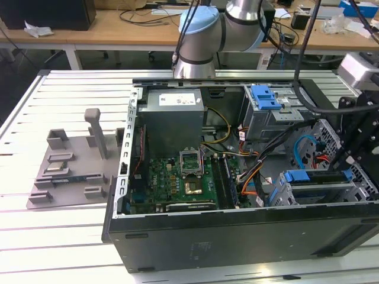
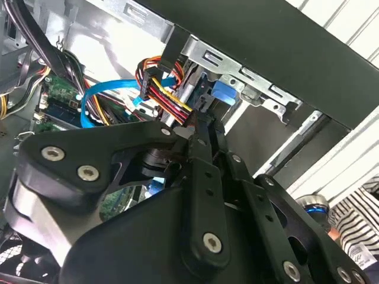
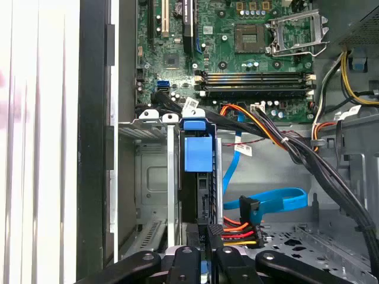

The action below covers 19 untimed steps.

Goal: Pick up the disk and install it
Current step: 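Insert the first disk wire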

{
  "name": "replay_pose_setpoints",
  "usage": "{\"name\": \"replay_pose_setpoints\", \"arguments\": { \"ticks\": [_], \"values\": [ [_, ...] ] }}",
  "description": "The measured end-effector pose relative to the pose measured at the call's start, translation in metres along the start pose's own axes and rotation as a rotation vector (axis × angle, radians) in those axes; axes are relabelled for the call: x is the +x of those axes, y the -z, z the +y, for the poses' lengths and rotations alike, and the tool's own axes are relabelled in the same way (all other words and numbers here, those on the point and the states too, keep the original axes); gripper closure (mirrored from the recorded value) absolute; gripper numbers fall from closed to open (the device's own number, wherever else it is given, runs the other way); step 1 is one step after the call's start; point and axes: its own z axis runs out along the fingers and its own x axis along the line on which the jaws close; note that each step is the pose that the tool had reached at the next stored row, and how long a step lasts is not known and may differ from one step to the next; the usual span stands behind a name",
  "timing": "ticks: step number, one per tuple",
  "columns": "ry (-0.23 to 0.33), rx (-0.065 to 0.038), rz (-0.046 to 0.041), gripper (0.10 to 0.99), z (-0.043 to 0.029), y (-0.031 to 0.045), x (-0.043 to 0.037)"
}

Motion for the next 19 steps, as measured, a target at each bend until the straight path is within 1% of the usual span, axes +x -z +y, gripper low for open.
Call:
{"name": "replay_pose_setpoints", "arguments": {
  "ticks": [1,2,10,14,19],
  "values": [
    [0.0,0.0,-0.0003,0.918,0.0,-0.0012,-0.0011],
    [0.0,0.0,-0.0009,0.918,-0.0005,-0.0055,-0.0037],
    [0.0,0.0,-0.0008,0.918,-0.0014,-0.0082,-0.0059],
    [0.0,0.0,0.0002,0.918,-0.0019,-0.0148,-0.0061],
    [0.0,0.0,-0.0026,0.906,-0.002,-0.0164,-0.0062]
  ]
}}
